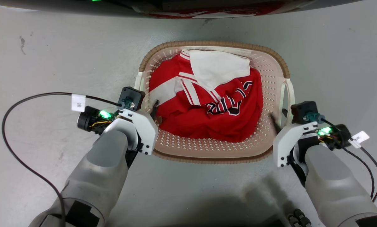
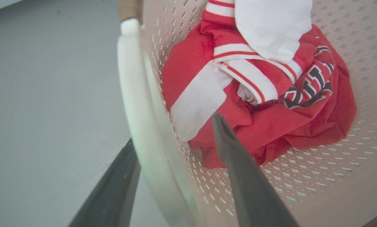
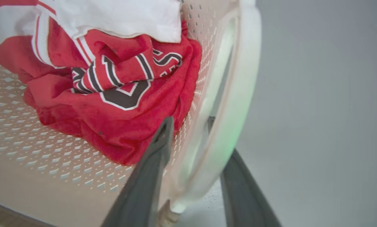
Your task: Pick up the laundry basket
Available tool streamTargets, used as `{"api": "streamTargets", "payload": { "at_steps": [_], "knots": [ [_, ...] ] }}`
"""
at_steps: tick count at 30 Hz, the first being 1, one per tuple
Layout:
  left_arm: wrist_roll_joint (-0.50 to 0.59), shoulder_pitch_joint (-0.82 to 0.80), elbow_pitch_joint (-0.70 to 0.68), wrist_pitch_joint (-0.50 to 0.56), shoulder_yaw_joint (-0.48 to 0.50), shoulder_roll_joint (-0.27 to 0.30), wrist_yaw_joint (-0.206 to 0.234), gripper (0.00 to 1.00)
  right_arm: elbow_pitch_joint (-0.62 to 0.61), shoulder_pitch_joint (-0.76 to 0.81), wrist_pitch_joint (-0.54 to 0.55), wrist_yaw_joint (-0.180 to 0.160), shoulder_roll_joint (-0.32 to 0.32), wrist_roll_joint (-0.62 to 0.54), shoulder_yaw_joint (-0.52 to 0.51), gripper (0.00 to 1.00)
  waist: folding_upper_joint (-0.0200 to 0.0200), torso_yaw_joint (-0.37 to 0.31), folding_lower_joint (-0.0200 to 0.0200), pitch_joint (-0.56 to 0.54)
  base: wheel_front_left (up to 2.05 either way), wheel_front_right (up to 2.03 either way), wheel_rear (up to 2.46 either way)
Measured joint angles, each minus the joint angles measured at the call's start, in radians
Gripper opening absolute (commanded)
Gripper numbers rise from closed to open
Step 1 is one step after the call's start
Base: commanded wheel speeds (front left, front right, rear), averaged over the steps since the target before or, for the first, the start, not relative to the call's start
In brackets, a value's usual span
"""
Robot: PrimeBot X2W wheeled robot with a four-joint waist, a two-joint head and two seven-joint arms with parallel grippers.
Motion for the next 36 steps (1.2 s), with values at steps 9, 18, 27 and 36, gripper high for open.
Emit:
{"api": "streamTargets", "payload": {
  "at_steps": [9,18,27,36],
  "knots": [
    [-0.085,0.017,0.006,0.015,-0.040,-0.007,0.008,0.00,0.025,-0.006,0.001,-0.001,-0.005,0.006,0.037,0.00,0.0000,0.006,0.0000,-0.045,0.00,0.00,0.00],
    [-0.208,0.129,0.001,0.108,-0.087,-0.007,0.008,0.00,0.038,0.054,0.048,-0.001,-0.006,0.018,0.100,0.00,0.0000,0.015,-0.0001,-0.194,0.00,0.00,0.00],
    [-0.325,0.243,-0.037,0.210,-0.153,0.012,0.008,0.00,0.040,0.141,0.144,0.000,-0.005,0.116,0.224,0.00,0.0001,0.031,-0.0002,-0.386,0.00,0.00,0.00],
    [-0.446,0.322,-0.075,0.348,-0.224,0.043,0.008,0.00,0.016,0.209,0.269,-0.002,-0.008,0.258,0.400,0.00,0.0000,0.051,-0.0003,-0.563,0.00,0.00,0.00]
  ]
}}
